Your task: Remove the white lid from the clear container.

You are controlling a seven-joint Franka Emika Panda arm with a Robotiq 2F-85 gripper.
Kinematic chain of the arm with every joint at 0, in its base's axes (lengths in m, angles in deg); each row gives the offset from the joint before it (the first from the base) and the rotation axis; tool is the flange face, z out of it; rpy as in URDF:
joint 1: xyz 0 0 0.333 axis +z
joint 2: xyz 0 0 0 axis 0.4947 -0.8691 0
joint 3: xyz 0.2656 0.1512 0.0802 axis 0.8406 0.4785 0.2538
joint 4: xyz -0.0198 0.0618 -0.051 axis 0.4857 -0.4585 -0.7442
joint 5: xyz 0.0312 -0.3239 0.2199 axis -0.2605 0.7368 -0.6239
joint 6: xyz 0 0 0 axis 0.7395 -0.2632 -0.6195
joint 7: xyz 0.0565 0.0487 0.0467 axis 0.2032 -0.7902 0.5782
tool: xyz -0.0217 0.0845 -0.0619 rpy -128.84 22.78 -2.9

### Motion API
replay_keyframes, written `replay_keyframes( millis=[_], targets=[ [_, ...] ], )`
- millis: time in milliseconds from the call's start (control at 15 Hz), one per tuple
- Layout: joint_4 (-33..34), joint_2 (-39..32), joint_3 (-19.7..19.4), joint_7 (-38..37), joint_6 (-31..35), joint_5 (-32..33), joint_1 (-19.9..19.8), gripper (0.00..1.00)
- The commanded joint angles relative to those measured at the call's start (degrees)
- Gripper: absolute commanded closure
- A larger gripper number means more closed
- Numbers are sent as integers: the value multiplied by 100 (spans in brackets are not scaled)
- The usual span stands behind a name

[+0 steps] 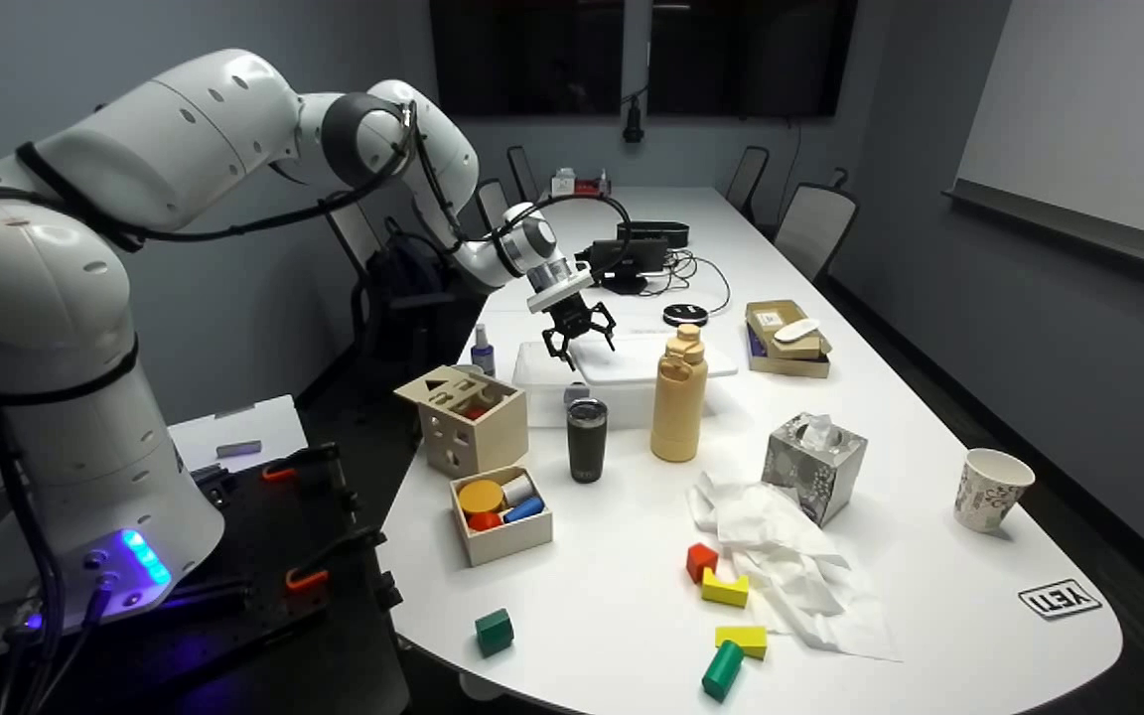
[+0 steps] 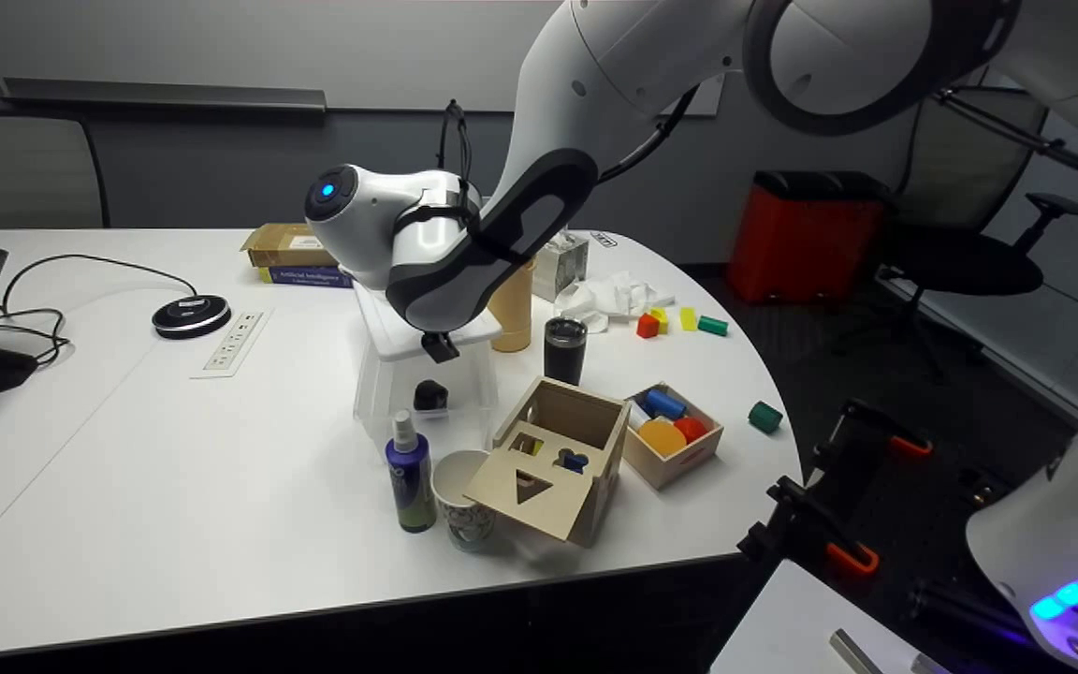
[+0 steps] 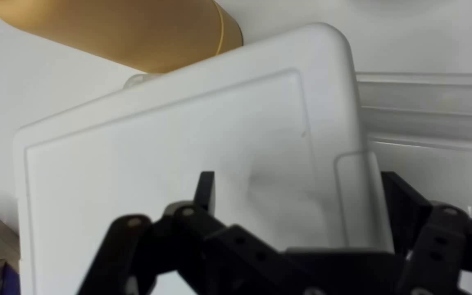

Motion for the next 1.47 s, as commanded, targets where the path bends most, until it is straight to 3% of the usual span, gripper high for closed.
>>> replay_keyframes(
  millis=[0, 667, 1400],
  targets=[
    [83, 41, -82, -146, -17, 102, -81, 0],
    [249, 67, -64, -115, -108, 16, -159, 0],
    [-131, 894, 1061, 506, -1410, -1061, -132, 0]
  ],
)
